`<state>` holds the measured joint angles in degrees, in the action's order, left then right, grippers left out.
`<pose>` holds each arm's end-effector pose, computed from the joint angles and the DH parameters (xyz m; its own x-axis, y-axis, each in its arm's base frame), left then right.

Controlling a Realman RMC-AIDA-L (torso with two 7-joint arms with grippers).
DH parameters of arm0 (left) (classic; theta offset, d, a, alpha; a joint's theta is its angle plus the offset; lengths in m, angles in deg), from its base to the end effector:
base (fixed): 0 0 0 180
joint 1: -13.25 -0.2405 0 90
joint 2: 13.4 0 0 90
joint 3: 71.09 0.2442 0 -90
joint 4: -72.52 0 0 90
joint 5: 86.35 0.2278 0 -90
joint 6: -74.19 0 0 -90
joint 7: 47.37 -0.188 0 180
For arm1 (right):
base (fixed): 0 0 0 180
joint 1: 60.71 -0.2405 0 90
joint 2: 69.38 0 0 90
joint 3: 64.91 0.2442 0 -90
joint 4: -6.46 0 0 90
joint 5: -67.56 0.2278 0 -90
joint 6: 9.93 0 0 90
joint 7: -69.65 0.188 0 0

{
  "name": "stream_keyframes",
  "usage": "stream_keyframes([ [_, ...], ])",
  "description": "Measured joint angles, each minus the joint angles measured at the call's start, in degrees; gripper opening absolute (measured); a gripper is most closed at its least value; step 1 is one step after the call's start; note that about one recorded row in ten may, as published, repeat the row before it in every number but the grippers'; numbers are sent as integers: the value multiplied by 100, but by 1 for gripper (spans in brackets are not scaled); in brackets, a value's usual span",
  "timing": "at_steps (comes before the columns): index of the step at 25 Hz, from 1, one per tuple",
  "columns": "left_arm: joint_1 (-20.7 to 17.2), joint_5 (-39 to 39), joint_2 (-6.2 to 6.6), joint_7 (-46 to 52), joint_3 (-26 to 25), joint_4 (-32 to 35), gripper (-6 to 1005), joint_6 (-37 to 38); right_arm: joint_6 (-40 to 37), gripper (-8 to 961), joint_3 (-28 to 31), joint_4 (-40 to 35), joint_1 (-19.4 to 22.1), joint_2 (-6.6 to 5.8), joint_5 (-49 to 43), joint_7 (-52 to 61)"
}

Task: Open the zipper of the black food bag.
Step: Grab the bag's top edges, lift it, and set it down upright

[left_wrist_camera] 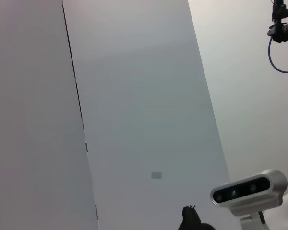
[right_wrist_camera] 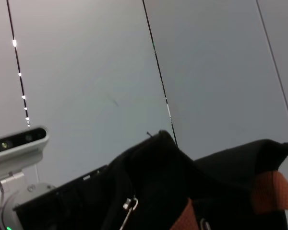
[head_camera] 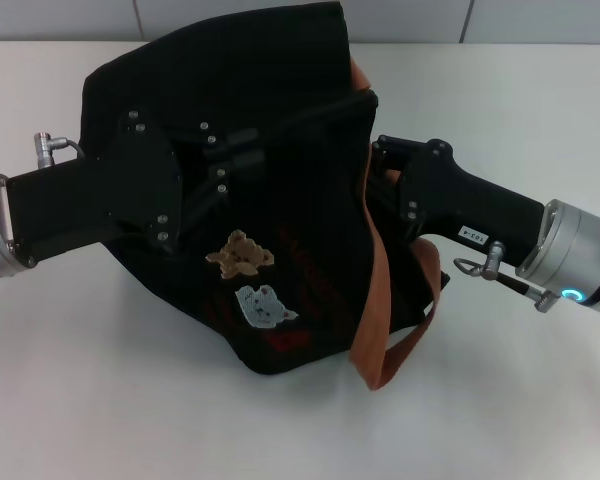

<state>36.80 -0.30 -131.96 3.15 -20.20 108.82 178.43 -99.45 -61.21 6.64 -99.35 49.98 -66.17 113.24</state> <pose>-0.1969 0.3104 -0.0014 0.6462 -0.2165 0.7318 0.0583 -0.9421 -0.3302 0.1856 0.3327 -0.0975 0.5702 -0.1177 -0.8131 -0.3953 -0.9069 -0.1459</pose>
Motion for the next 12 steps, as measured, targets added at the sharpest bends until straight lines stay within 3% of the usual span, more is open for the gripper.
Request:
stream_keyframes([
  [12,1,-3,-7,1,72,1,92,-1,333,241,46,24,-178,22,20,-86],
])
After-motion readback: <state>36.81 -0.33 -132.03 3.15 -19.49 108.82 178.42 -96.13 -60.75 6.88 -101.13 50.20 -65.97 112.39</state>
